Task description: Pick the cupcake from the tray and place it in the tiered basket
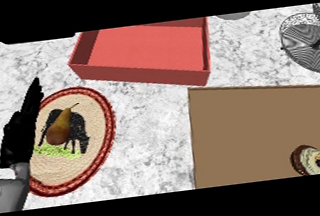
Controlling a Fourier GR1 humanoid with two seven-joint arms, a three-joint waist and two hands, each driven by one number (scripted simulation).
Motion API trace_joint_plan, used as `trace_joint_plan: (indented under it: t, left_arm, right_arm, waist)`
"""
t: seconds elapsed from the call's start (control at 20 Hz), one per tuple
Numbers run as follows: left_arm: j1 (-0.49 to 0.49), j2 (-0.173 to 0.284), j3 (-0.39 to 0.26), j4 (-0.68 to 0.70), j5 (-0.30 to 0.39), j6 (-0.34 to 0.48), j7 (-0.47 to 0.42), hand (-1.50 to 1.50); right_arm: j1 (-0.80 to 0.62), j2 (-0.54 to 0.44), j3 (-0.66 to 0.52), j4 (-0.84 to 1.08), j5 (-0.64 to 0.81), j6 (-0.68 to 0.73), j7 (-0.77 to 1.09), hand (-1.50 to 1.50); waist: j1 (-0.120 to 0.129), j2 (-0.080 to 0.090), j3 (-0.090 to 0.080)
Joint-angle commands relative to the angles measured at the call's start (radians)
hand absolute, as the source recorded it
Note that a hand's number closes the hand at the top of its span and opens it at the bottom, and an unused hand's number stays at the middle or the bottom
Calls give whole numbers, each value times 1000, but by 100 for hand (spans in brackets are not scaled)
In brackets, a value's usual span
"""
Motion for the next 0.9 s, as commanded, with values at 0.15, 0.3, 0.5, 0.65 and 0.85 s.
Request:
trace_joint_plan:
  t: [0.15, 0.3, 0.5, 0.65, 0.85]
  left_arm:
    - [-5, -24, 6, 28, -31, -2, -22, 0]
    - [-70, 10, 42, 36, 11, -67, 29, 0]
    - [-30, -20, 26, -4, -29, -20, 60, 0]
    - [17, -66, -8, 0, -61, 4, -17, 0]
    - [11, -38, 43, 20, -30, -30, -18, 0]
  right_arm:
    - [-120, 33, 85, 70, 122, -11, 208, -150]
    - [-149, 33, 89, 59, 122, 18, 245, -150]
    - [-95, 67, 111, 62, 143, 32, 205, -150]
    - [-138, 107, 145, 54, 182, 4, 266, -150]
    - [-139, 153, 153, 145, 194, 4, 221, -150]
  waist:
    - [6, 2, 0]
    - [3, 3, 0]
    - [-5, -1, 1]
    - [-1, 0, 0]
    - [-1, 0, 0]
